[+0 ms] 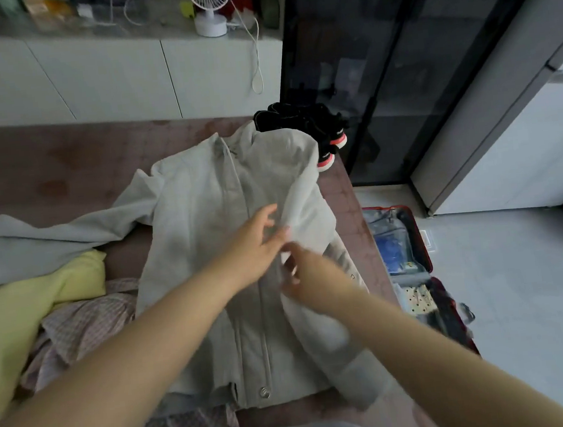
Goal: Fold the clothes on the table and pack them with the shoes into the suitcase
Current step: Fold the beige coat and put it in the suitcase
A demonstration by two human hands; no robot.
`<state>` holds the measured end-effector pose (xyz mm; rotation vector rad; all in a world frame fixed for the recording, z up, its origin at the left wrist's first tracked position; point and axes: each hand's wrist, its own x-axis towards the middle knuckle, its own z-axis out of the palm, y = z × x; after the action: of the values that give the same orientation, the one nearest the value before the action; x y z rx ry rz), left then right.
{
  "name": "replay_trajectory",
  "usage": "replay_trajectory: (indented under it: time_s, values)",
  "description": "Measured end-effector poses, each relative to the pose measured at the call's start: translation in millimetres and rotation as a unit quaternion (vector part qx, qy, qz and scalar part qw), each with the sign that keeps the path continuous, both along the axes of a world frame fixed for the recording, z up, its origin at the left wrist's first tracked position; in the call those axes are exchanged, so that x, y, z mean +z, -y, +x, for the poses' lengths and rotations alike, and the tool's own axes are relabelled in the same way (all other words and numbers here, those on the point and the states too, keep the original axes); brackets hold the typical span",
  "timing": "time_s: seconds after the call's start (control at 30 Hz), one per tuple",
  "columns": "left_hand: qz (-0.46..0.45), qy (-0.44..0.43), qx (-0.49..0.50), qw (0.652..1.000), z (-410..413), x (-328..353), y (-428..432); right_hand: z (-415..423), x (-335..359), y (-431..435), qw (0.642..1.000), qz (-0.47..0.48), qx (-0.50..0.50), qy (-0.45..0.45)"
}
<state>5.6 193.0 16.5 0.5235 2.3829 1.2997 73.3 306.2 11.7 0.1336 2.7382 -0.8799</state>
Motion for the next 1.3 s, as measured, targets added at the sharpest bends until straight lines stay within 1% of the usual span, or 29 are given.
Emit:
replay_trajectory:
  time_s: [0.07, 0.1, 0.13, 0.2, 0.27, 0.33, 0.4, 0.47, 0.53, 0.6, 0.67, 0.73, 0.77, 0.8, 0.83, 0.87, 0.9, 0.93, 0.97, 1.0, 1.07, 1.1, 1.13, 1.2, 1.23, 1.3]
  values:
    - [-0.047, 0.002, 0.003, 0.999, 9, -15, 2, 16, -20, 12, 0.994, 0.007, 0.087, 0.067]
    - [-0.067, 0.001, 0.003, 0.998, 13, -23, 6, 24, -28, 10, 0.991, 0.015, 0.104, 0.088]
    - [-0.082, 0.000, 0.003, 0.997, 18, -30, 11, 32, -33, 7, 0.989, 0.014, 0.101, 0.105]
    - [-0.102, -0.009, 0.003, 0.995, 28, -40, 19, 48, -46, -8, 0.991, 0.002, 0.043, 0.129]
    - [-0.113, -0.015, 0.004, 0.994, 38, -47, 23, 60, -55, -25, 0.986, 0.009, -0.007, 0.167]
    - [-0.122, -0.011, 0.019, 0.992, 45, -53, 24, 71, -59, -34, 0.979, 0.036, -0.008, 0.199]
    - [-0.118, 0.007, 0.036, 0.992, 51, -58, 25, 76, -61, -37, 0.980, 0.070, 0.027, 0.183]
    - [-0.101, 0.017, 0.051, 0.993, 57, -58, 25, 74, -56, -38, 0.989, 0.068, 0.026, 0.127]
    - [-0.073, 0.002, 0.070, 0.995, 60, -51, 26, 66, -40, -37, 0.997, 0.030, -0.012, 0.069]
    - [-0.051, -0.039, 0.080, 0.995, 61, -41, 28, 55, -25, -33, 0.998, -0.006, -0.039, 0.042]
    - [-0.063, -0.063, 0.069, 0.994, 63, -29, 31, 44, -15, -19, 0.998, -0.024, -0.047, 0.022]
    - [-0.081, -0.026, 0.045, 0.995, 69, -12, 34, 36, -12, 1, 0.996, -0.065, -0.062, 0.004]
    - [-0.093, 0.008, 0.031, 0.995, 72, -6, 37, 33, -13, 12, 0.989, -0.123, -0.078, 0.005]
    - [-0.108, 0.034, 0.020, 0.993, 75, 0, 40, 31, -13, 23, 0.971, -0.212, -0.104, 0.023]
    - [-0.123, 0.057, 0.016, 0.991, 77, 5, 44, 29, -13, 32, 0.936, -0.323, -0.130, 0.055]
    - [-0.127, 0.076, 0.020, 0.989, 79, 9, 50, 28, -14, 39, 0.887, -0.429, -0.149, 0.086]
    - [-0.118, 0.090, 0.029, 0.988, 80, 11, 56, 27, -14, 43, 0.841, -0.506, -0.158, 0.107]
    - [-0.112, 0.095, 0.037, 0.988, 79, 13, 63, 26, -15, 46, 0.814, -0.547, -0.155, 0.120]
    - [-0.122, 0.084, 0.042, 0.988, 78, 13, 70, 25, -16, 47, 0.804, -0.564, -0.142, 0.128]
    - [-0.148, 0.063, 0.046, 0.986, 75, 9, 77, 23, -17, 47, 0.803, -0.568, -0.122, 0.134]
    - [-0.190, 0.034, 0.088, 0.977, 68, -2, 89, 16, -18, 43, 0.818, -0.553, -0.079, 0.137]
    - [-0.190, 0.034, 0.122, 0.974, 63, -9, 96, 11, -20, 37, 0.835, -0.530, -0.070, 0.131]
    - [-0.178, 0.037, 0.159, 0.970, 59, -15, 102, 4, -23, 28, 0.859, -0.495, -0.073, 0.113]
    - [-0.146, 0.043, 0.221, 0.963, 50, -23, 115, -13, -26, 6, 0.909, -0.397, -0.109, 0.058]
    - [-0.133, 0.041, 0.244, 0.960, 45, -25, 121, -23, -27, -8, 0.929, -0.342, -0.139, 0.029]
    - [-0.106, 0.025, 0.279, 0.954, 40, -26, 129, -46, -31, -37, 0.948, -0.234, -0.213, -0.038]
